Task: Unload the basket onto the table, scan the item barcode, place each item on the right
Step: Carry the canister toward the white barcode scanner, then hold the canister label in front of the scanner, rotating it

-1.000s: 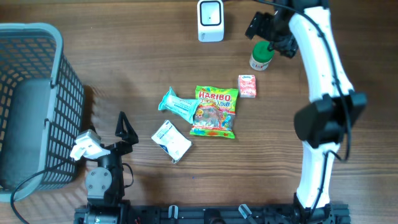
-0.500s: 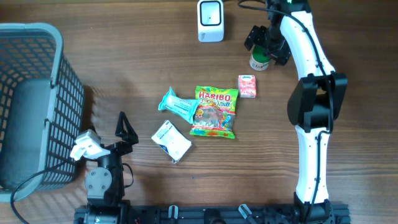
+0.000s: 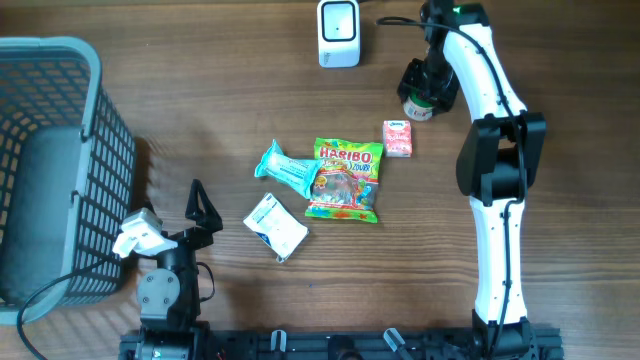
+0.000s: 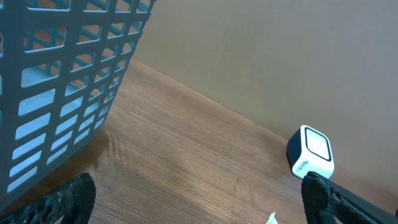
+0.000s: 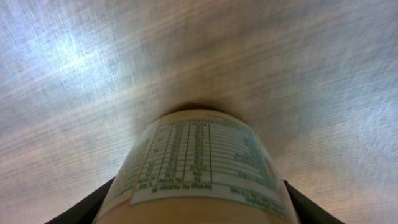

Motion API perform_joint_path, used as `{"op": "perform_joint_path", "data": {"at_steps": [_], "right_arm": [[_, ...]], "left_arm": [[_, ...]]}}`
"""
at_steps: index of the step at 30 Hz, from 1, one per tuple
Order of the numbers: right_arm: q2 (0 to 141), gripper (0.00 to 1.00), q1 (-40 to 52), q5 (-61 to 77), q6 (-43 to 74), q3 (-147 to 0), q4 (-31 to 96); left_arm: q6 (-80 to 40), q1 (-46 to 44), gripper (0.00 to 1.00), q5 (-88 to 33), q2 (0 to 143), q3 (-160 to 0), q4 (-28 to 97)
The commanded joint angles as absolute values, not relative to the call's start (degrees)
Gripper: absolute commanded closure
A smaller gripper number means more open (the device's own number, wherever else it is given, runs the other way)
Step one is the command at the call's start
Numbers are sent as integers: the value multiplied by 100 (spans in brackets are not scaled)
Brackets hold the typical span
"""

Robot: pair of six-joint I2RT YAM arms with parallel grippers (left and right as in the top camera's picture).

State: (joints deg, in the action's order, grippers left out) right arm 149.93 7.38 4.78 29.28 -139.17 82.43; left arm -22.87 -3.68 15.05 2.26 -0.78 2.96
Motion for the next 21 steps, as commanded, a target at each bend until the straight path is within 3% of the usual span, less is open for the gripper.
{"op": "perform_joint_path", "data": {"at_steps": [1, 3, 5, 8, 17, 21], "right_arm": [[14956, 38, 746, 1260, 2475, -14309, 8794], [14462, 39, 749, 1852, 2003, -14350, 9220], [13972, 32, 764, 3072, 1881, -14350, 9220], [13273, 33, 875, 3616, 1984, -14326, 9218], [11839, 32, 2447, 3957, 2355, -13054, 9218], [11784, 32, 2731, 2867, 2392, -12964, 9216]], "left_arm": [[-2318, -342, 0, 1479, 189, -34, 274], [-2318, -342, 0, 1479, 189, -34, 274], [-2318, -342, 0, 1479, 189, -34, 274], [-2320, -342, 0, 1479, 189, -34, 274], [-2318, -342, 0, 1479, 189, -34, 274], [-2318, -342, 0, 1479, 189, -34, 274]]}}
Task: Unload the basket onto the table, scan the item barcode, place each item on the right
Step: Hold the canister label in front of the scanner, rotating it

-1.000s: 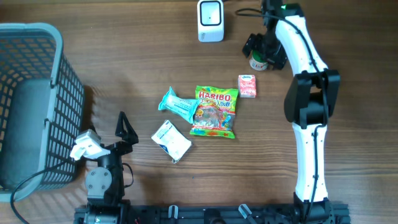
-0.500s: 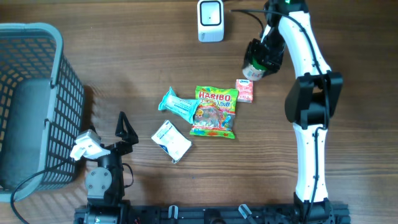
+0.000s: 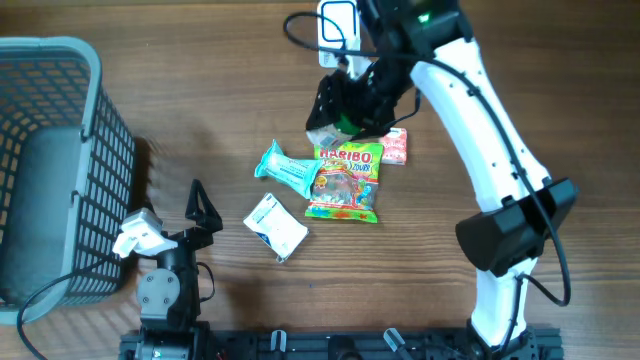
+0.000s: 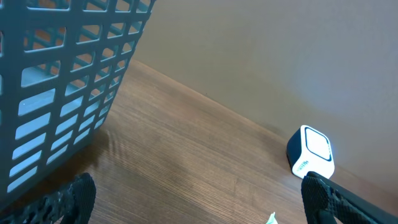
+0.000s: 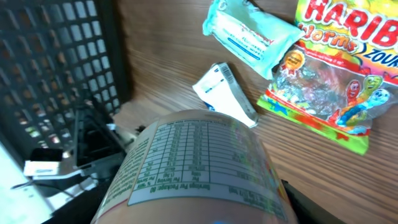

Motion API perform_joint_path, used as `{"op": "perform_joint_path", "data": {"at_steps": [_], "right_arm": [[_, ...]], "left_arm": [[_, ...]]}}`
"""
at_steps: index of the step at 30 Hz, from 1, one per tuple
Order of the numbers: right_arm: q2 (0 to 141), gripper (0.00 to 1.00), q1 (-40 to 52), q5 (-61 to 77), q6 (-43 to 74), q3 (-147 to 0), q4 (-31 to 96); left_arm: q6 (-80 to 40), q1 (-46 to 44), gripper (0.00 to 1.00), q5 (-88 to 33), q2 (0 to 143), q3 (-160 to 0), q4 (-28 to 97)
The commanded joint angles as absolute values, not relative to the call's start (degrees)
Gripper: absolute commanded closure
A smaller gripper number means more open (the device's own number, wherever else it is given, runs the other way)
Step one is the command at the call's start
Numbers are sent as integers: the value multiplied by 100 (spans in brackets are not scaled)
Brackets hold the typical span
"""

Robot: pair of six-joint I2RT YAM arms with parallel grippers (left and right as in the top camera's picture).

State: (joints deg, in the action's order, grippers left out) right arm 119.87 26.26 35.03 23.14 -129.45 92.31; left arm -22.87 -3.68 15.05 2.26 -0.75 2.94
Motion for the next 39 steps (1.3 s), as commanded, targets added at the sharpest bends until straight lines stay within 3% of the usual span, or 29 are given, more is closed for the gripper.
{"op": "perform_joint_path", "data": {"at_steps": [1, 5, 11, 15, 24, 34, 39], "right_arm": [[11762, 32, 2744, 2574, 2416, -12969, 9214], [11751, 35, 2749, 816, 2412, -12971, 8613], [12143, 36, 2746, -1343, 1743, -12960, 5457], [13072, 34, 2746, -1850, 1153, -12960, 3597], [14571, 32, 2733, -3087, 613, -12960, 790], [15015, 31, 2694, -3404, 596, -12960, 362], [14864, 25, 2698, -3404, 598, -12964, 593]], "left_arm": [[-2318, -342, 0, 1476, 189, -34, 274], [-2320, -342, 0, 1479, 189, -34, 274], [-2320, -342, 0, 1479, 189, -34, 274], [-2318, -342, 0, 1479, 189, -34, 274], [-2320, -342, 0, 1479, 189, -34, 274], [-2318, -342, 0, 1479, 189, -34, 274], [-2318, -342, 0, 1479, 189, -34, 274]]}}
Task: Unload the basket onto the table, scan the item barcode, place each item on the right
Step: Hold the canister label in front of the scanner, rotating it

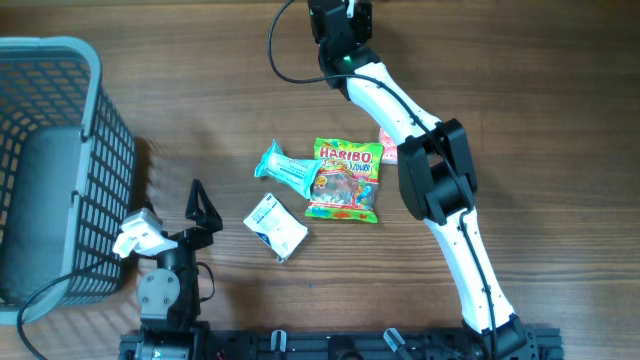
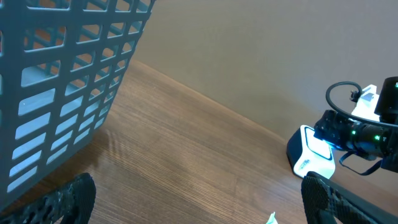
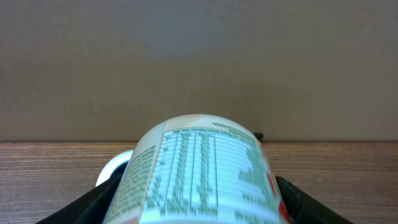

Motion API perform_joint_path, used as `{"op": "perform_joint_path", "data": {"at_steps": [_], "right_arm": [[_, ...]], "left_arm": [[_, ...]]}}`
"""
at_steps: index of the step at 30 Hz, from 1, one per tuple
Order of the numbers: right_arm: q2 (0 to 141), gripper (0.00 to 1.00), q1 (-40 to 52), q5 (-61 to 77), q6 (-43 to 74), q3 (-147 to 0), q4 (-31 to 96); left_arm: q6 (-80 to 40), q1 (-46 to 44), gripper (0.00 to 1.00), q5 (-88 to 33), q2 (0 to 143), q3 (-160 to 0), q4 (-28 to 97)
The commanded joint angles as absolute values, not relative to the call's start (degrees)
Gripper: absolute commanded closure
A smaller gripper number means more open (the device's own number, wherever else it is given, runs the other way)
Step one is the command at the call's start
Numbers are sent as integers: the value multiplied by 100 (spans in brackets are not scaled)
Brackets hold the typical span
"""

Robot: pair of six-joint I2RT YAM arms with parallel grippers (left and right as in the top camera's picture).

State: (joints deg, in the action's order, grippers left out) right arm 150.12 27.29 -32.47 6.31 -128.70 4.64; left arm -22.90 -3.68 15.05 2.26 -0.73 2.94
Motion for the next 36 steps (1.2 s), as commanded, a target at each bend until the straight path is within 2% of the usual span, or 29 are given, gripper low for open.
{"op": "perform_joint_path", "data": {"at_steps": [1, 7, 12, 13, 15, 16, 18, 19, 21, 24, 28, 36], "right_arm": [[14700, 25, 2696, -3404, 598, -12964, 738], [13594, 25, 2637, -3406, 615, -12969, 2171], [12562, 25, 2314, -3380, 642, -12969, 4082], [12464, 24, 2187, -3273, 639, -12969, 4458], [12401, 1, 1809, -2368, 578, -12969, 5752], [12433, 0, 1638, -1584, 582, -12967, 6412], [12477, 0, 1433, -82, 541, -12827, 6921], [12481, 0, 1350, 703, 279, -12512, 6910], [12492, 0, 1391, 873, 301, -11990, 6869], [12492, 0, 1678, 819, 325, -11607, 6678], [12623, 0, 1966, -858, 1153, -11574, 6086], [13568, 0, 2016, -47, 1028, -11574, 5658]], "left_arm": [[-2320, -342, 0, 1479, 189, -34, 274], [-2318, -342, 0, 1479, 189, -34, 274], [-2320, -342, 0, 1479, 189, -34, 274], [-2320, -342, 0, 1479, 189, -34, 274], [-2320, -342, 0, 1479, 189, -34, 274], [-2318, -342, 0, 1479, 189, -34, 274], [-2318, -342, 0, 1479, 189, -34, 274], [-2318, -342, 0, 1479, 189, -34, 274], [-2320, -342, 0, 1479, 189, -34, 274], [-2318, -342, 0, 1479, 189, -34, 274], [-2318, -342, 0, 1479, 189, -34, 274], [-2318, -342, 0, 1479, 189, -34, 274]]}}
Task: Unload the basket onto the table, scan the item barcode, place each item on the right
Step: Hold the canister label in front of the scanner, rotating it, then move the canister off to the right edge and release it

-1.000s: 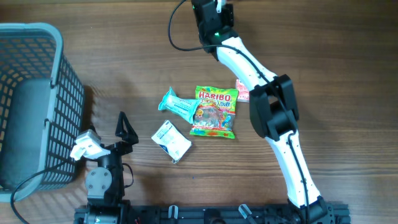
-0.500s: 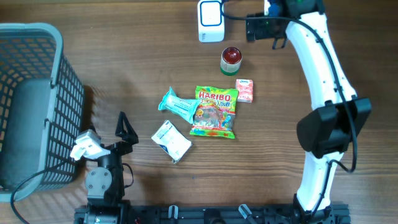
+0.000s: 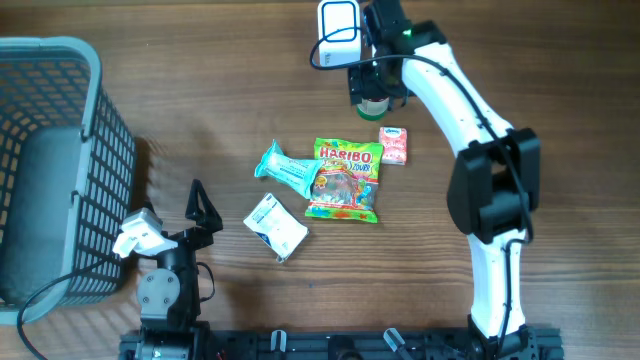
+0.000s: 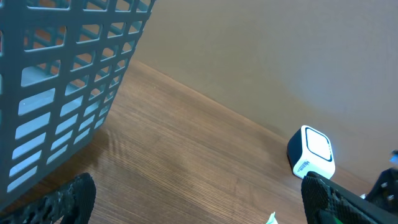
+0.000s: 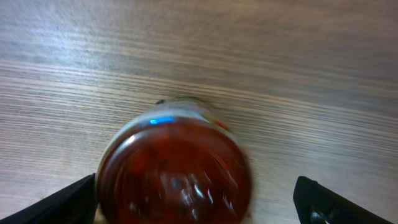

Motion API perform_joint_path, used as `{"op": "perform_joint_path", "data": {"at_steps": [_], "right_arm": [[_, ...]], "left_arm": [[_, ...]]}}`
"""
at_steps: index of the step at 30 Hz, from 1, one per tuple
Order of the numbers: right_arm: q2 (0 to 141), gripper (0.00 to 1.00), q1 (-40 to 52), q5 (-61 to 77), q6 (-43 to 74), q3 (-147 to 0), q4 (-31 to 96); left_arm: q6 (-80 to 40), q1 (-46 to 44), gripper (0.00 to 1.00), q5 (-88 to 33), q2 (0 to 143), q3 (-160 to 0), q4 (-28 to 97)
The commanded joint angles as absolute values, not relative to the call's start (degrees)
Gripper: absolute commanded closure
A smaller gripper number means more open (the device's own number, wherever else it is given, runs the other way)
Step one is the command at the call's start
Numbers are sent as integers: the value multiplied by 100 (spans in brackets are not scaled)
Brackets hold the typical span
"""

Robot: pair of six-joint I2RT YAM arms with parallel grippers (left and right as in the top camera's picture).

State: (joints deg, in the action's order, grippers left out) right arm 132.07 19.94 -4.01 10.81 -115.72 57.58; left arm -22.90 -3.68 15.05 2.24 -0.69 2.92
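Observation:
The white barcode scanner (image 3: 338, 30) stands at the table's far edge and also shows in the left wrist view as the scanner (image 4: 311, 152). Just right of it and nearer is my right gripper (image 3: 375, 82), over a jar (image 3: 372, 102) with a green lid. The right wrist view looks at the jar's red base (image 5: 174, 168), blurred. Its fingers (image 5: 74, 202) stand wide apart: the jar sits against the left one, with a gap to the right one. My left gripper (image 3: 203, 208) rests open and empty at the near left.
A grey basket (image 3: 50, 170) fills the left side. In the middle lie a Haribo bag (image 3: 345, 180), a teal packet (image 3: 285, 165) and a white box (image 3: 275, 225). A pink pack (image 3: 395, 143) lies just below the jar.
My right gripper was shut on the jar at the scanner by the far edge. Now it is to the scanner's right, nearer and open, with the jar loose between its fingers. The left arm is unchanged.
The right gripper first held the jar at the far right, beside the pink pack. Then it held it above the Haribo bag, below the scanner. Then it had it at the scanner itself. Now the jar is right of the scanner and the fingers are apart.

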Motion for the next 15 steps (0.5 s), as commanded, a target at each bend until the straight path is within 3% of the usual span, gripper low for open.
{"op": "perform_joint_path", "data": {"at_steps": [1, 3, 7, 8, 13, 15], "right_arm": [[13625, 0, 2027, -25, 1028, -11574, 5605], [13681, 0, 2032, -30, 1052, -11574, 5502], [13692, 24, 2021, -36, 998, -11594, 5579], [13681, 34, 1979, -54, 893, -11603, 5717], [13253, 47, 1378, -432, 899, -11603, 6834], [12910, 47, 856, -611, 919, -11603, 6989]], "left_arm": [[-2318, -342, 0, 1479, 189, -34, 274], [-2320, -342, 0, 1479, 189, -34, 274], [-2320, -342, 0, 1479, 189, -34, 274], [-2320, -342, 0, 1479, 189, -34, 274], [-2318, -342, 0, 1479, 189, -34, 274], [-2320, -342, 0, 1479, 189, -34, 274]]}}
